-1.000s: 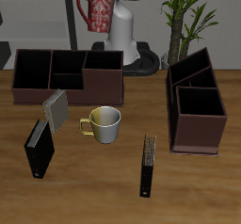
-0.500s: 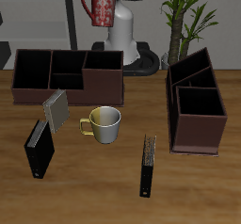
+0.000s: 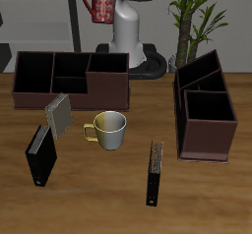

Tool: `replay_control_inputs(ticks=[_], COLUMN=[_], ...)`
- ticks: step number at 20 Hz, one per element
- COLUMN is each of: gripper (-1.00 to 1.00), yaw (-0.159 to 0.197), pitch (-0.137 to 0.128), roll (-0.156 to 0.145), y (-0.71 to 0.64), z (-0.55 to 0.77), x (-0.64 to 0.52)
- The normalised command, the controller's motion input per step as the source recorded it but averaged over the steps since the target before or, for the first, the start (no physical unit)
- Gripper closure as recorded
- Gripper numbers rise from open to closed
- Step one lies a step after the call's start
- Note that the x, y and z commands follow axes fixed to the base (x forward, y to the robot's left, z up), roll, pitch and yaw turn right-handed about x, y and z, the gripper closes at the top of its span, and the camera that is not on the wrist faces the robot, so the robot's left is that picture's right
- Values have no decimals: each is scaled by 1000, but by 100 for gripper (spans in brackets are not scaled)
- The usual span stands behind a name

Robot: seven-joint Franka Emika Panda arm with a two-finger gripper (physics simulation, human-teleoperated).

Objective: Place the red mug into the back desk caddy's right compartment

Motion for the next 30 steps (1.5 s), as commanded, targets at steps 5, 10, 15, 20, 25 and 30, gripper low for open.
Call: replay_control_inputs(ticks=[5, 10, 15, 20, 25, 30], gripper=[100, 100, 100, 100, 100, 100], yaw=[-8, -67, -45, -39, -62, -13], pitch=[5, 40, 148, 152, 45, -3], roll=[-41, -35, 99, 214, 64, -14], y=[-165, -27, 455, 542, 248, 67], z=[79, -82, -314, -162, 72, 69], x=[-32, 118, 178, 113, 274, 167])
